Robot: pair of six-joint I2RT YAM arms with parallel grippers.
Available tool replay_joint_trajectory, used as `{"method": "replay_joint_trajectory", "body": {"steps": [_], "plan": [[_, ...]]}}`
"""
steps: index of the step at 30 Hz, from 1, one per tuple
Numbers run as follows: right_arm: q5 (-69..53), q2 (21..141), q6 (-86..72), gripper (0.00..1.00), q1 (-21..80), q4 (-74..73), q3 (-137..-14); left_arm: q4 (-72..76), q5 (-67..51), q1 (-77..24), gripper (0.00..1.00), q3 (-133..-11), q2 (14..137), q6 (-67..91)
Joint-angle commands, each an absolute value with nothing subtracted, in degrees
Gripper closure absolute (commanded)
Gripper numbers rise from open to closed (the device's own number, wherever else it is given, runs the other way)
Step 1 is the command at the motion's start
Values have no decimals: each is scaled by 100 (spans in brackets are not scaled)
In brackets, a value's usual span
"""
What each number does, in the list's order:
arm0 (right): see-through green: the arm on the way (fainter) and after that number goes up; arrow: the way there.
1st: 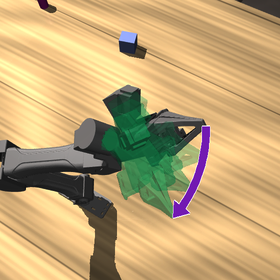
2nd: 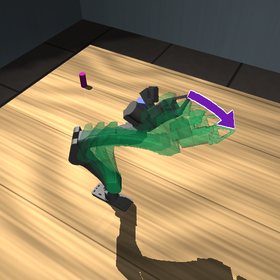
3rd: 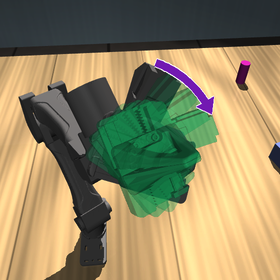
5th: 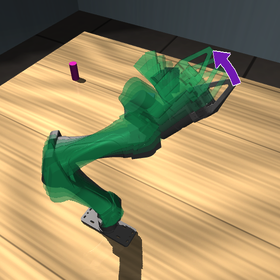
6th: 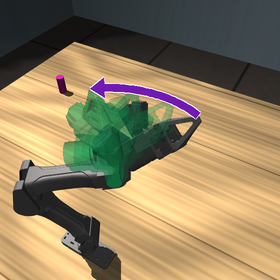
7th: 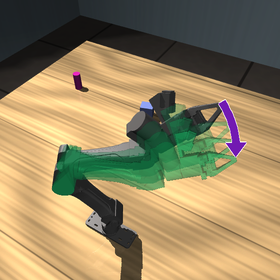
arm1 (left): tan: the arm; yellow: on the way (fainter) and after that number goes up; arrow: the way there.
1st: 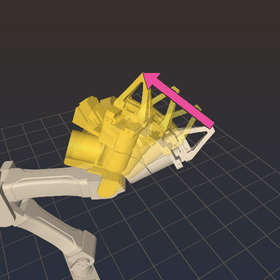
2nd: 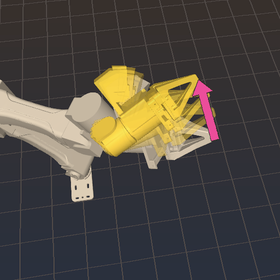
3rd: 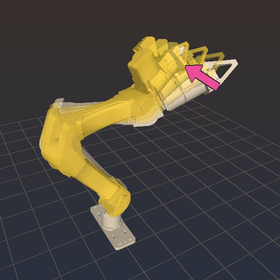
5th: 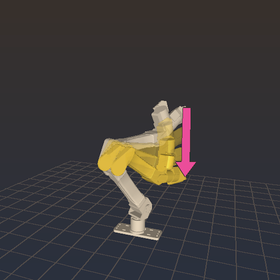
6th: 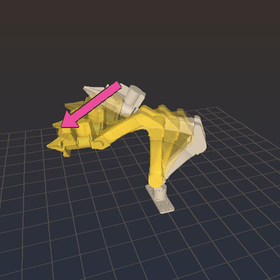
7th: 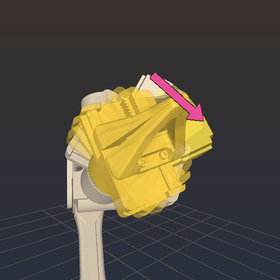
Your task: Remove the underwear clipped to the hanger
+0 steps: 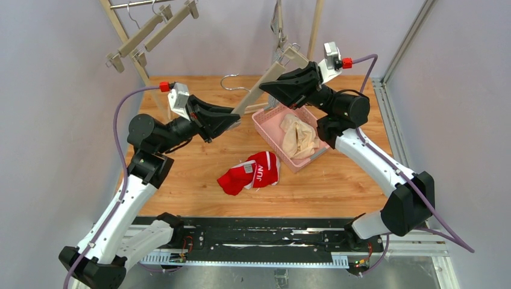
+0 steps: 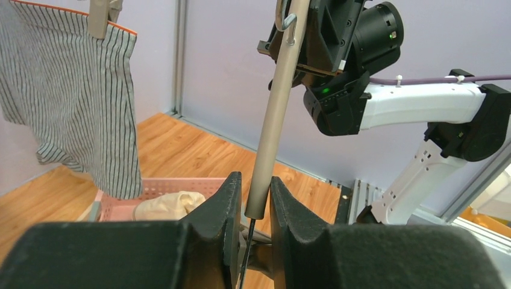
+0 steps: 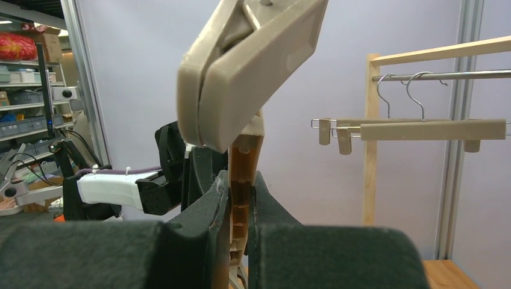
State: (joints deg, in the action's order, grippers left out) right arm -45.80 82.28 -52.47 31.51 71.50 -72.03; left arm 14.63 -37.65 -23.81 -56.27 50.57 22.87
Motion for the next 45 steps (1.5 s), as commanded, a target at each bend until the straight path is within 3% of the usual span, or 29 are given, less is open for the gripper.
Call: {"method": "replay_joint_trajectory", "body": {"steps": [1, 5, 9, 14, 19, 21, 25, 27, 30, 34, 39, 45], "plan": [[-4623, 8140, -5229, 99, 3215, 7321, -7285, 1900, -3822, -2407, 78, -5860, 5115, 2450], [-4630, 8146, -5221, 99, 3213, 7308, -7270, 1907, -3889, -2405, 80, -5921, 5131, 2452], [-4650, 8173, -5212, 99, 3216, 7269, -7287, 1934, -4080, -2408, 99, -6015, 5185, 2509], [-4598, 8177, -5174, 98, 3213, 7110, -7226, 2097, -3935, -2400, 100, -6043, 5097, 2776], [-4510, 7981, -4728, 41, 3210, 6544, -7075, 1475, -3769, -2409, 100, -6421, 4979, 2779], [-4404, 7803, -4337, 33, 3201, 6038, -6948, 913, -3570, -2405, 100, -6645, 4880, 2539], [-4007, 7300, -3216, 32, 3216, 4559, -6656, -779, -2841, -2406, 100, -7233, 4739, 1795], [-3561, 6973, -2431, 32, 3280, 3118, -6602, -1660, -2210, -2406, 100, -7559, 4761, 1459], [-2162, 6756, -762, 32, 3785, 851, -6784, -3072, -1116, -2406, 100, -8081, 4936, 980], [-686, 6982, 420, 31, 4660, -974, -6856, -4076, -39, -2404, 100, -8400, 5135, 606], [135, 7455, 640, 29, 5414, -1590, -6381, -4440, 598, -2411, 100, -8566, 5292, 471], [14, 7899, 251, 26, 5656, -1367, -5880, -4615, 881, -2411, 100, -8741, 5717, 326]]}}
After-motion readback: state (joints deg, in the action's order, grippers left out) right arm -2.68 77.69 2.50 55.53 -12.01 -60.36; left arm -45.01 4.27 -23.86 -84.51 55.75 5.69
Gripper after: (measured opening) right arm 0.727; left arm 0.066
